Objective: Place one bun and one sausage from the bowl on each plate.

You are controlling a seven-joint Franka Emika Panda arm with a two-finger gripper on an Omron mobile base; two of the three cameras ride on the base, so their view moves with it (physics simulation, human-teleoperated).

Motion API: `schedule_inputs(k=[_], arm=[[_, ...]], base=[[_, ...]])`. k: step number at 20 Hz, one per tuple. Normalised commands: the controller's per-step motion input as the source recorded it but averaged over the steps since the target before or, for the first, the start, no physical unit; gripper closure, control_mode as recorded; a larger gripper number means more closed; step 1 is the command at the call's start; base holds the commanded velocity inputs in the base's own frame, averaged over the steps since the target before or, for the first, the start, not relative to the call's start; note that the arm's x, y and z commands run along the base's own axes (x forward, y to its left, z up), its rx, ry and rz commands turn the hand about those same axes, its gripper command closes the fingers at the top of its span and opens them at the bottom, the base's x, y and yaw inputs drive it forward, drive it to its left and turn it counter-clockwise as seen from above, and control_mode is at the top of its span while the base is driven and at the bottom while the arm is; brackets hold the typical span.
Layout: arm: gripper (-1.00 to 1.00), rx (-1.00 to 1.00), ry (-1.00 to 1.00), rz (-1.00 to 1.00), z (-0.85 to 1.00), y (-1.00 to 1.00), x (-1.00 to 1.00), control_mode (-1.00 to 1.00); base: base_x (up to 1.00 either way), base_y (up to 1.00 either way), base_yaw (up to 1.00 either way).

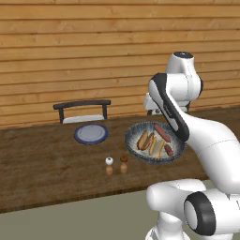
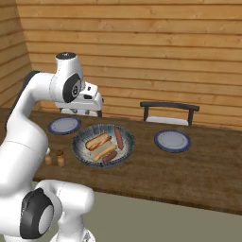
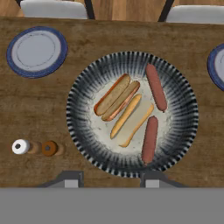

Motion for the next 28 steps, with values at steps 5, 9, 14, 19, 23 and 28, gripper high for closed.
schedule_inputs(k=[5, 9, 14, 19, 23, 28], arm=[[-1.0, 0.0, 0.0, 0.0, 0.0, 0.0, 0.0, -1.0], [-1.0, 0.0, 0.0, -0.01, -0.01, -0.06, 0.06, -1.0], [-1.0, 0.0, 0.0, -0.03, -0.06, -0.18, 0.54, -1.0], [-1.0, 0.0, 0.0, 0.0, -0.03, -0.01, 0.52, -1.0], [-1.0, -0.03, 0.09, -0.08, -0.54, -0.04, 0.7, -1.0], [-1.0, 0.01, 0.31, -0.12, -0.97, -0.02, 0.66, -1.0]], base=[[0.0, 0.0, 0.0], [0.0, 0.0, 0.0], [0.0, 0.0, 0.0], [0.0, 0.0, 0.0], [0.0, 0.0, 0.0], [0.0, 0.0, 0.0]])
